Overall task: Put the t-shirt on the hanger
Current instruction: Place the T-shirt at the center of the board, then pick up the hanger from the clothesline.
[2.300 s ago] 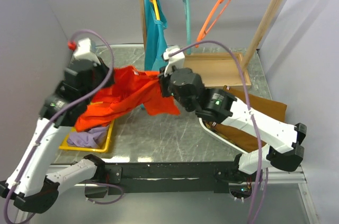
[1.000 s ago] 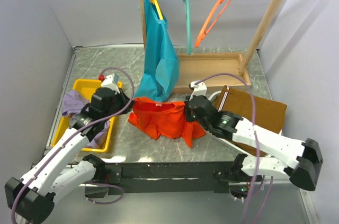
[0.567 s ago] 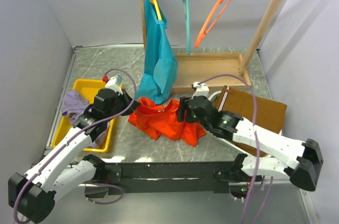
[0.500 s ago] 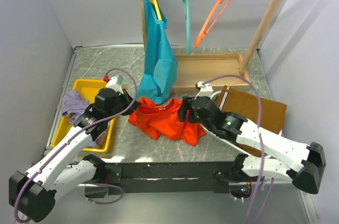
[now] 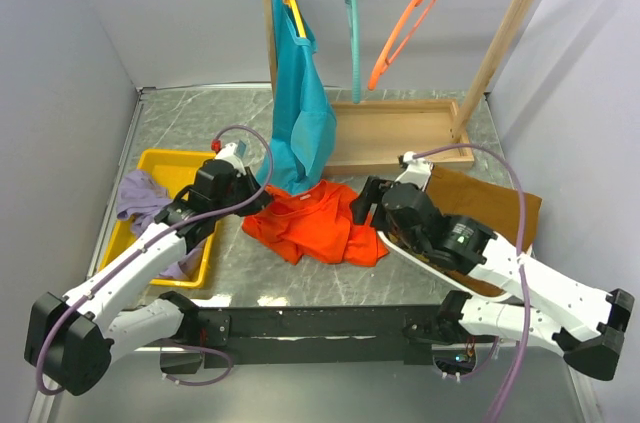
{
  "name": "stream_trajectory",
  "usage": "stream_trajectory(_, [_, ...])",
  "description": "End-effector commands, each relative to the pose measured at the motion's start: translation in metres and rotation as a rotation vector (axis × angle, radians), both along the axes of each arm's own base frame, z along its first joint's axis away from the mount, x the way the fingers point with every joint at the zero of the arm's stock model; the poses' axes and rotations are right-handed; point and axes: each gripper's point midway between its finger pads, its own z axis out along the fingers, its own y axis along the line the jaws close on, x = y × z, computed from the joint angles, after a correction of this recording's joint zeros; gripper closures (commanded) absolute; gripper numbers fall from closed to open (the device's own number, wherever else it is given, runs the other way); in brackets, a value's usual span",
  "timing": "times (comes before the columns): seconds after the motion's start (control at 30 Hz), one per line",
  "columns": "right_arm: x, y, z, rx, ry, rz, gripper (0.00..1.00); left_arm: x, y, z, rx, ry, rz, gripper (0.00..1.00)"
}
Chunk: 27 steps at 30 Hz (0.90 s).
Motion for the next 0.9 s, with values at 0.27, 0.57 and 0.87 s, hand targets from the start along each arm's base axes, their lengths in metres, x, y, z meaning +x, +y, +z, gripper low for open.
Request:
stream_trajectory(0.27, [0.092, -0.067, 0.189, 0.112, -0.325, -0.28, 0.16, 0.001, -0.015, 0.022, -0.024, -0.057, -0.047, 0.99])
stream_trajectory(0.57, [0.149, -0.08, 0.294, 0.202, -0.518, -0.37, 0.11, 0.0, -0.011, 0.032, 0.0, -0.076, -0.041, 0.99])
stream_trajectory(0.87, [0.209, -0.065, 0.297, 0.132, -0.467, -0.392, 0.1, 0.002, -0.012, 0.032, 0.004, -0.079, -0.038, 0.99])
